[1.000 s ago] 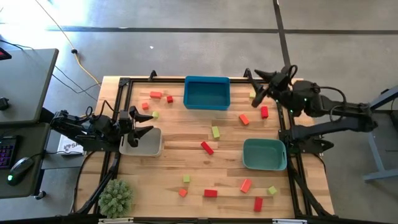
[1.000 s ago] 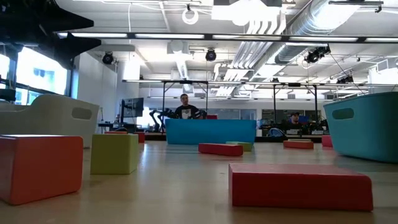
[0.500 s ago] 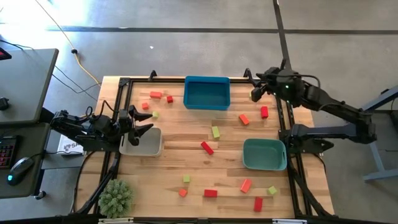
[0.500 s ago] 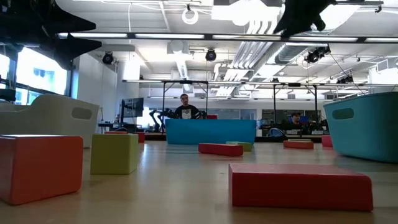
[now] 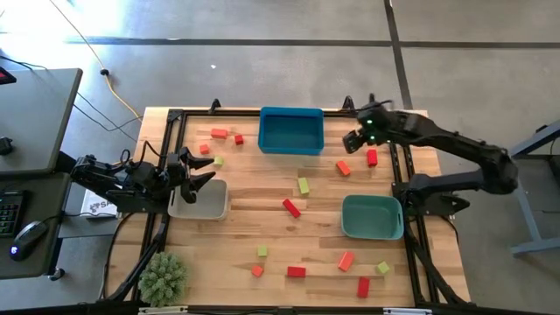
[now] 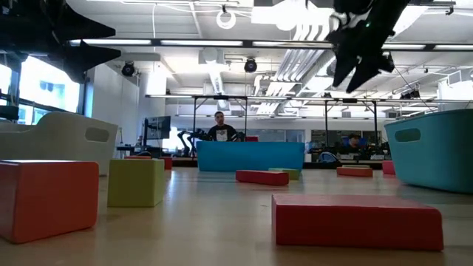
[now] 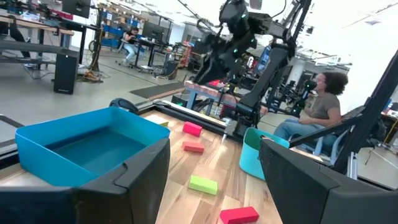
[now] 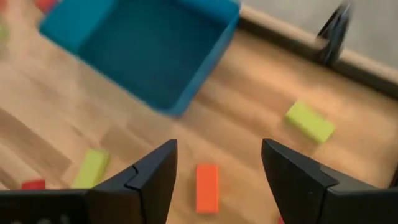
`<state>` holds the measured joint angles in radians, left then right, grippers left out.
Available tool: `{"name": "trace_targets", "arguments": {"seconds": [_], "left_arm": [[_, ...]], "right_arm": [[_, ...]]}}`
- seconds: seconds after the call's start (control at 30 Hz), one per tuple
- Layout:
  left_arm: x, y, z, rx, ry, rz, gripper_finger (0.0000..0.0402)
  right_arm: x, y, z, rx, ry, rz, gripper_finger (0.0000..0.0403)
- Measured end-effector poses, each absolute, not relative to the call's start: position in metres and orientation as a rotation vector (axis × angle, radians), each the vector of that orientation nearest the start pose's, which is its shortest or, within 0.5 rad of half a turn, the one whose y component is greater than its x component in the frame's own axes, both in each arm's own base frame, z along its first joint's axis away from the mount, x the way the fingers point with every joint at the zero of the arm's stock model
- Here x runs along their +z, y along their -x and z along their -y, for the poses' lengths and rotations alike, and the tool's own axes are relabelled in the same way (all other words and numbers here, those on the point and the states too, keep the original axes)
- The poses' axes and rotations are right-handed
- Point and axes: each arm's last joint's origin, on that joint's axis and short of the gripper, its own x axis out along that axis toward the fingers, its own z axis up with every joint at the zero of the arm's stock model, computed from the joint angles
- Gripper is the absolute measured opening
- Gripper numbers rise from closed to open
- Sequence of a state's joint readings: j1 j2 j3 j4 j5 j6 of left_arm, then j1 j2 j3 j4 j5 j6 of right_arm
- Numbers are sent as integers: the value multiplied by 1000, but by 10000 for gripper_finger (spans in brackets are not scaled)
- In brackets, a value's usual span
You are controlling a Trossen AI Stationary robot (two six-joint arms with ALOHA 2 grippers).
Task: Sort & place blocks by color
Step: Put the orange block into the green bin
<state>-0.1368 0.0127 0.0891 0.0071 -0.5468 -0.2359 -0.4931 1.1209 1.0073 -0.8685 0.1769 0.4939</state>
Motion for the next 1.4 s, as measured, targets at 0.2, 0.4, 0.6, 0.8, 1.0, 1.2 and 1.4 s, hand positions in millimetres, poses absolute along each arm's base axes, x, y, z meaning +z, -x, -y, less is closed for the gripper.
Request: {"name": "trace_targets", "arguments": {"seconds": [0.2, 0.4, 0.6, 0.8, 1.0, 1.2, 1.4], "left_arm": [[193, -89, -3, 398, 261, 127, 239], [193, -89, -3, 399, 261, 127, 239], [193, -89, -3, 399, 259, 126, 239], [193, -89, -3, 399, 258, 126, 239], [193, -89, -3, 399, 258, 126, 239], [193, -89, -3, 399, 258, 126, 239], [193, -89, -3, 398, 258, 126, 239]], "right_arm": [[263, -205, 112, -753, -683, -987, 222], [236, -219, 118, -740, -726, -1139, 222], [214, -228, 122, -717, -769, -1246, 222], [190, -237, 126, -691, -778, -1354, 222], [170, -242, 129, -680, -760, -1438, 222], [158, -245, 132, -689, -746, -1478, 222], [151, -247, 134, -676, -735, -1493, 222]]}}
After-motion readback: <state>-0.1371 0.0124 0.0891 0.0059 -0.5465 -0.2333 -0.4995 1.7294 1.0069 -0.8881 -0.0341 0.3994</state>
